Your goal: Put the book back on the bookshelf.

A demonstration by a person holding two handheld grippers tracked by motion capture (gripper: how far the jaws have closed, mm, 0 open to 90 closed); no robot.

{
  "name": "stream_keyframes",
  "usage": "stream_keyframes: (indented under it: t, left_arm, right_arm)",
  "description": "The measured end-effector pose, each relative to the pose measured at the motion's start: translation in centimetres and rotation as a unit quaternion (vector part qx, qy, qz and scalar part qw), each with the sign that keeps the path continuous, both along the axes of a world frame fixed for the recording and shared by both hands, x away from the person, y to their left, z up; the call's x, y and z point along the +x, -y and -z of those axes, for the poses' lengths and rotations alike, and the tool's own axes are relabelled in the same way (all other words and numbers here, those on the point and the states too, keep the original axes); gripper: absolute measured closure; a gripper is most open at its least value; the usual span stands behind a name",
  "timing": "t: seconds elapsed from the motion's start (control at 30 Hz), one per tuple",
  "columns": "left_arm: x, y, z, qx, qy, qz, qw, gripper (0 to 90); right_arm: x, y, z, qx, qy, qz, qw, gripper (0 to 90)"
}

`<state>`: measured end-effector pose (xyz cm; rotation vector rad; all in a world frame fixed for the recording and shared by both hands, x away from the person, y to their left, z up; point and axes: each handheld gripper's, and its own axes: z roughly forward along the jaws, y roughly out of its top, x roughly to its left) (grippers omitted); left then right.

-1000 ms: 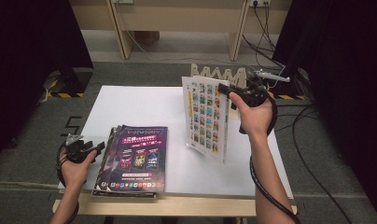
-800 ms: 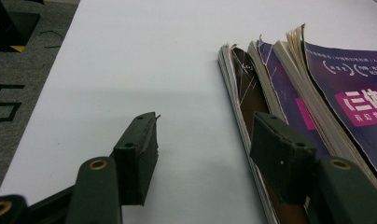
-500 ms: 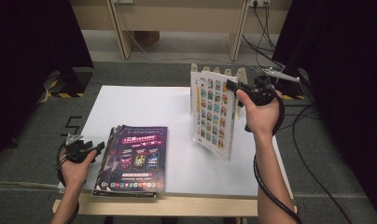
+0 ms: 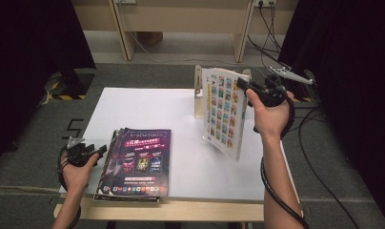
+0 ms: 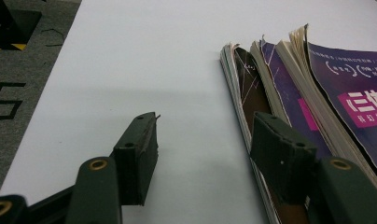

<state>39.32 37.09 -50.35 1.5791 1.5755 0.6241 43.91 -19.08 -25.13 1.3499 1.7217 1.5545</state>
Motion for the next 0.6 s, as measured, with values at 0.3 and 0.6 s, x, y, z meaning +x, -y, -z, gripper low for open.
stream_keyframes:
  t: [0.3, 0.6]
  left_arm:
    - [0.0, 0.0, 0.0, -0.001, -0.001, -0.001, 1.0, 40.8]
    - [0.0, 0.0, 0.0, -0.001, -0.001, -0.001, 1.0, 40.8]
  right_arm:
    - [-0.3, 0.5, -0.4, -0.001, 0.015, 0.025, 0.9996, 74.6]
    - [-0.2, 1.6, -0.7, 0.004, 0.024, 0.04, 0.9989, 74.6]
